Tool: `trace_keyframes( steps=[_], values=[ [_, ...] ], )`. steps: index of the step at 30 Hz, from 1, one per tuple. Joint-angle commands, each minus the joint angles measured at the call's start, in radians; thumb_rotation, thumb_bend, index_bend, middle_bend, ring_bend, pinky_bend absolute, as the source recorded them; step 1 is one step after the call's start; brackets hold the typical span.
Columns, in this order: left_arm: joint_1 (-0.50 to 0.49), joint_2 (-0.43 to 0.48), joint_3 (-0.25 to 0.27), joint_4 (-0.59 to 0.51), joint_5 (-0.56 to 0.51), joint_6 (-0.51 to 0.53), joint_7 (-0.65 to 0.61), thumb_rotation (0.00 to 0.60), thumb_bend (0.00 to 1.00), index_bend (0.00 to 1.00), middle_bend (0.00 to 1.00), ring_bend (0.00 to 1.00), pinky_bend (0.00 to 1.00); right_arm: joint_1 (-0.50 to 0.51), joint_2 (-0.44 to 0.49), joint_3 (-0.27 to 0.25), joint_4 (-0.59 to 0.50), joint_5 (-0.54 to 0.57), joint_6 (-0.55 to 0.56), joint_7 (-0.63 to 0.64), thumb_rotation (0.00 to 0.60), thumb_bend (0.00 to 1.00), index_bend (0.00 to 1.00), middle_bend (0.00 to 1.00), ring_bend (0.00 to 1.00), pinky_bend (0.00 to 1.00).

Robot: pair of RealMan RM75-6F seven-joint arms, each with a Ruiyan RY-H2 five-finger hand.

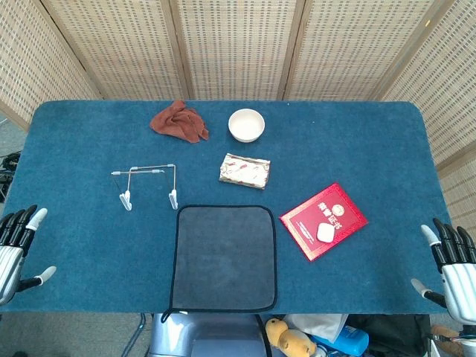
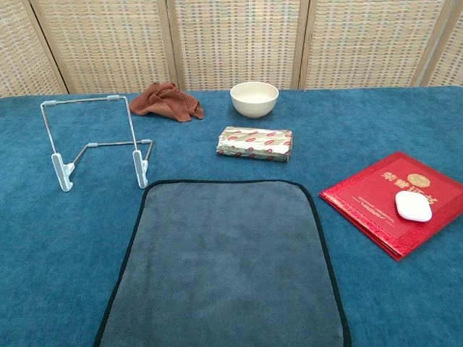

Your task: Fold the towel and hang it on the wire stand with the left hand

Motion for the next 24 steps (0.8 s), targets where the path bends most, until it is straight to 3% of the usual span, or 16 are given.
trace_keyframes(
  steps=[1,10,12,17,24],
  values=[
    [-0.001,0.002,0.0,-0.002,-0.001,-0.002,-0.002,0.6,0.17,0.0,0.0,0.0,0.04,0.0,0.001,0.0,-0.002,0.001,-0.001,0.0,0.6,0.0,0.0,0.0,0.0,0.0],
    [-0.008,0.0,0.004,0.01,0.023,-0.003,-0.022,0.6,0.17,0.0,0.0,0.0,0.03,-0.003,0.005,-0.001,-0.006,0.002,0.002,0.002,0.6,0.0,0.0,0.0,0.0,0.0],
    [-0.049,-0.029,0.003,0.054,0.064,-0.047,-0.034,0.6,0.17,0.0,0.0,0.0,0.03,-0.005,0.008,-0.001,-0.011,0.004,0.004,0.008,0.6,0.0,0.0,0.0,0.0,0.0],
    [-0.183,-0.159,0.018,0.275,0.233,-0.135,-0.146,0.6,0.18,0.01,0.0,0.0,0.03,-0.006,0.014,0.001,-0.018,0.015,0.0,0.006,0.6,0.0,0.0,0.0,0.0,0.0],
    [-0.313,-0.321,0.058,0.553,0.409,-0.149,-0.228,0.6,0.19,0.27,0.0,0.0,0.06,-0.001,0.018,0.006,-0.024,0.029,-0.013,0.004,0.6,0.0,0.0,0.0,0.0,0.0]
  ],
)
